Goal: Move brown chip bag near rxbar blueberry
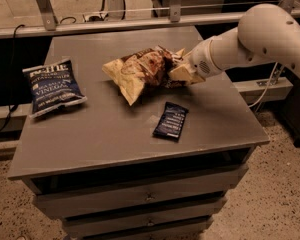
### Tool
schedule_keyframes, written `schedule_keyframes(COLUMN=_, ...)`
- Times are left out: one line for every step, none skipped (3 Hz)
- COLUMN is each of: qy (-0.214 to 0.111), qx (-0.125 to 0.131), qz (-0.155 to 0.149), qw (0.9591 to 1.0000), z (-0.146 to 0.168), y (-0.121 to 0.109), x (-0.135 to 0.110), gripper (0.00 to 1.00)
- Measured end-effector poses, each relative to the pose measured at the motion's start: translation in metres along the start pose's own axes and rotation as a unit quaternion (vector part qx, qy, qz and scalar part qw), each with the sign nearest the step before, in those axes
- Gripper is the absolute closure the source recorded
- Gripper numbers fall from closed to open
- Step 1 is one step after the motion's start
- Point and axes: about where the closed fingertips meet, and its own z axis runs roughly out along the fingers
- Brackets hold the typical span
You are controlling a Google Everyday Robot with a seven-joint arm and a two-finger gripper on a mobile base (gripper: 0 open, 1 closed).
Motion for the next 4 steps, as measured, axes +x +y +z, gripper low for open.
schedule_keyframes(qy=0.021, qx=-0.002, qz=0.010, qw=0.9997, z=-0.007, y=0.007, x=0.016, gripper=0.36)
schedule_keyframes(qy=0.049, qx=-0.001, qz=0.019, qw=0.9986, z=-0.028, y=0.015, x=0.032, gripper=0.13)
schedule_keyframes(qy=0.074, qx=-0.003, qz=0.017, qw=0.9971, z=-0.052, y=0.025, x=0.034, gripper=0.00)
schedule_keyframes(qy=0.079, qx=-0.007, qz=0.014, qw=0.9967, z=-0.072, y=0.024, x=0.035, gripper=0.00)
